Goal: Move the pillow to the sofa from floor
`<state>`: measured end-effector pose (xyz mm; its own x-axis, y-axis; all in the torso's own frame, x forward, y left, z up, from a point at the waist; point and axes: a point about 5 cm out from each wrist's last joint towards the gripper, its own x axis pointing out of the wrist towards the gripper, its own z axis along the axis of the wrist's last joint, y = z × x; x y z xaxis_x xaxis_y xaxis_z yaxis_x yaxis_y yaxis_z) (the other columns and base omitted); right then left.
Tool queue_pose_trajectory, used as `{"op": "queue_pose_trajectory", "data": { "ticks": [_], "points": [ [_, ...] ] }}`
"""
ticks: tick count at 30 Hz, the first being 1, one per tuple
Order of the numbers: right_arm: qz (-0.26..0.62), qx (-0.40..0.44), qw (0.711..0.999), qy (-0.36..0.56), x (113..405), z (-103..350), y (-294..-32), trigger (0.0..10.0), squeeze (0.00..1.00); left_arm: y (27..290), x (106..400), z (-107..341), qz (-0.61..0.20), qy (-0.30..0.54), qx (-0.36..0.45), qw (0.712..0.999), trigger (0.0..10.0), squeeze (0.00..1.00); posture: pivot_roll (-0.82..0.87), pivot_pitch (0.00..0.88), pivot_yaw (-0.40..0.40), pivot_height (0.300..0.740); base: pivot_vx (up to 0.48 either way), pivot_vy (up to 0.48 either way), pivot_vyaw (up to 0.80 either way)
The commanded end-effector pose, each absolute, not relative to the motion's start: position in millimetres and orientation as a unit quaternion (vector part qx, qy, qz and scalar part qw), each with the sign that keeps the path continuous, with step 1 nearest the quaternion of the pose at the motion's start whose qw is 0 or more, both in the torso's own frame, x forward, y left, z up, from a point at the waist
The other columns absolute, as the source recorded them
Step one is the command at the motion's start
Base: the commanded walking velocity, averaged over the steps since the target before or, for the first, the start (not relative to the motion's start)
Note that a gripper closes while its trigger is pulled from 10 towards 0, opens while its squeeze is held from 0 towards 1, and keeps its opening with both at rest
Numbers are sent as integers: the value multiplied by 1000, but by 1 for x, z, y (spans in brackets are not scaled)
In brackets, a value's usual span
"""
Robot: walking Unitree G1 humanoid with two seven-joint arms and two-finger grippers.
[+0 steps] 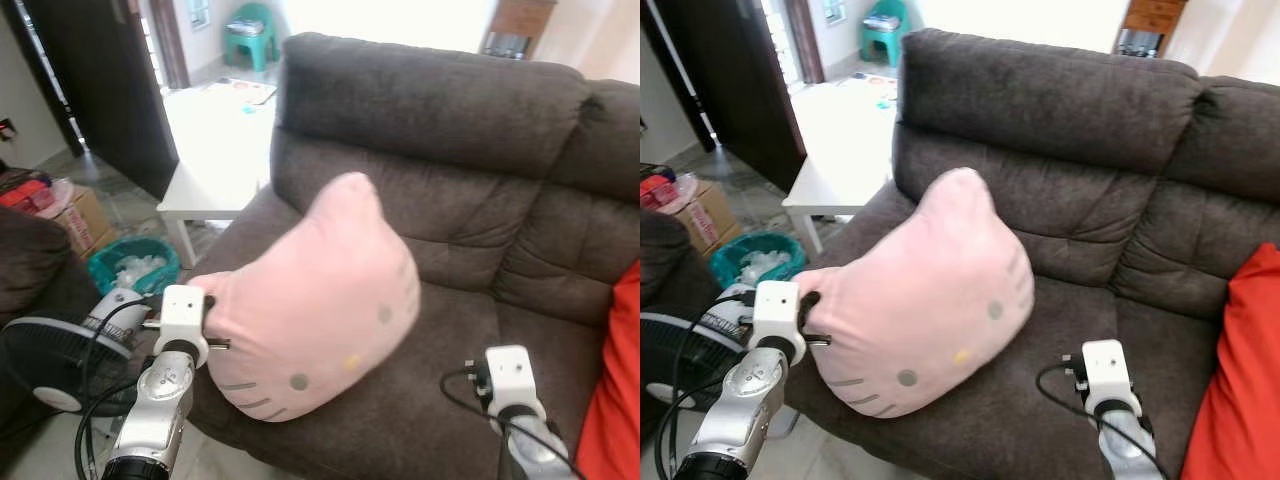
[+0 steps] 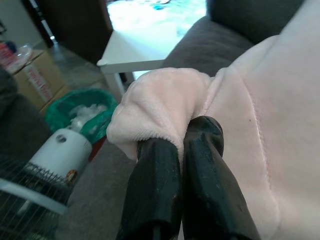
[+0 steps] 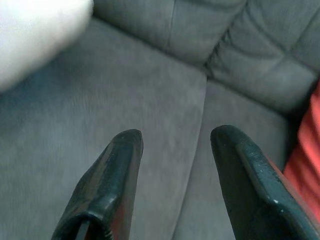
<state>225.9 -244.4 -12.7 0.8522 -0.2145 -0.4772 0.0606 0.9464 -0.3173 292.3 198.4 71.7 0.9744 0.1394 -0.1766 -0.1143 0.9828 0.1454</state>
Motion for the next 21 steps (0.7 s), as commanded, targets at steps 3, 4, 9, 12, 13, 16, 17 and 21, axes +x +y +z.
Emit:
{"op": "queue_pose_trajectory", "data": {
  "ticks": [3,4,9,12,13,16,17,21],
  "points": [
    [-82,-146,943,289,217,-27,-241,10000,0,212,289,66,104,108,76,986,10000,0,50,22,-32,740,0,0,0],
    [-82,-146,943,289,217,-27,-241,10000,0,212,289,66,104,108,76,986,10000,0,50,22,-32,740,0,0,0],
    [-103,-141,927,331,202,-46,-240,10000,0,166,296,71,-78,73,36,994,10000,0,51,18,-33,740,0,0,0],
    [-97,-132,922,350,195,-55,-235,10000,0,154,295,73,-128,66,38,989,10000,0,49,17,-31,740,0,0,0],
    [-91,-131,920,359,191,-59,-232,10000,0,152,295,73,-138,66,35,988,10000,0,49,17,-31,740,0,0,0],
    [-77,-119,916,375,183,-67,-223,10000,0,148,296,74,-158,65,39,985,10000,0,47,17,-32,740,0,0,0],
    [-75,-113,913,386,178,-71,-220,10000,0,146,297,74,-168,65,40,983,10000,0,48,17,-32,740,0,0,0],
    [-79,-101,902,413,166,-80,-217,10000,0,145,297,75,-187,63,48,979,10000,0,49,19,-31,740,0,0,0]
  ]
}}
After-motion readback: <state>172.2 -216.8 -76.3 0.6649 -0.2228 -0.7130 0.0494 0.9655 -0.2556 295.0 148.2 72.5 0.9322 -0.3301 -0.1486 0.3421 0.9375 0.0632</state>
